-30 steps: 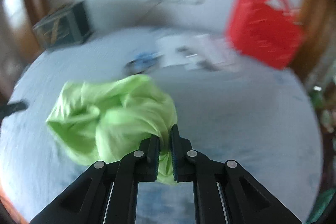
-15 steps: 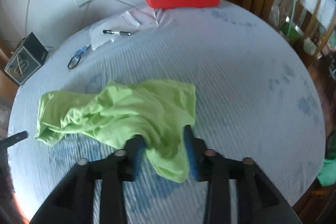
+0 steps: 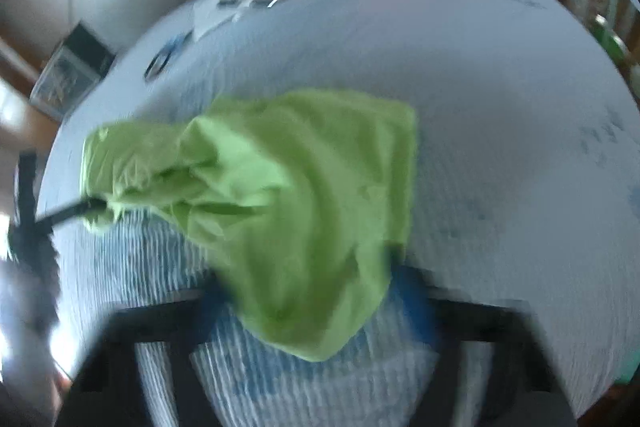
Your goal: Fold clothes
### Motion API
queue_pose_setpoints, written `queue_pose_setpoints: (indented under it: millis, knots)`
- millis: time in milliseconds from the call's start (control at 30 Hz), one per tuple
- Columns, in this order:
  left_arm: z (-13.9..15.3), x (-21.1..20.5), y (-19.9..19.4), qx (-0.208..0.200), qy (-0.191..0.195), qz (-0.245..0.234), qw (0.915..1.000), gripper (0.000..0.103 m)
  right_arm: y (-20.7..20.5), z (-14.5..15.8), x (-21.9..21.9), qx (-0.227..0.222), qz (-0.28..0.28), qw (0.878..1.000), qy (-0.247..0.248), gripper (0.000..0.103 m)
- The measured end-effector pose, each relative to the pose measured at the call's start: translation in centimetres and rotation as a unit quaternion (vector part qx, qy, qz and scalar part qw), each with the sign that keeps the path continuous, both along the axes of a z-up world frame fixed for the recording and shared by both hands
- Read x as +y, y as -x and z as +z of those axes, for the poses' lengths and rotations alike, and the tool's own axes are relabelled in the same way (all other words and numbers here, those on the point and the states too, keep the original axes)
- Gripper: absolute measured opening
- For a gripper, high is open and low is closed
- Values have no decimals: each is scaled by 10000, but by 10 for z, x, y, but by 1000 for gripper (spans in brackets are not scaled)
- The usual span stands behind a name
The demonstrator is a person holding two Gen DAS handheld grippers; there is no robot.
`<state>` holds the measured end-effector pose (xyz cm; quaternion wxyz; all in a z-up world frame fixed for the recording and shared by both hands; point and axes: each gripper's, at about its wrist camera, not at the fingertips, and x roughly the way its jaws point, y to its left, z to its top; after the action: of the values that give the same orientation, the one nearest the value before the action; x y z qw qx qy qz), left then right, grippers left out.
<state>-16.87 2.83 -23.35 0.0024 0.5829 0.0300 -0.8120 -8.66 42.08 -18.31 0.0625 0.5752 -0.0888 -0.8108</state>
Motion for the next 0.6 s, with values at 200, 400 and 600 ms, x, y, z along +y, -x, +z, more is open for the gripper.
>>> queue_pose_setpoints:
  millis: [200,400,600]
  knots:
    - [104,-32,6,1041,122,115,9944,10,19,75,-7,1042,208,9935,-418,10]
    - [250,-73,-1,2458,212,146,9690,10,21,215,-8,2913,183,9556,-409,10]
    - [221,-98,-30,1958,330,53,9801,10,1,234,-34,3020,674,9501,-385,13]
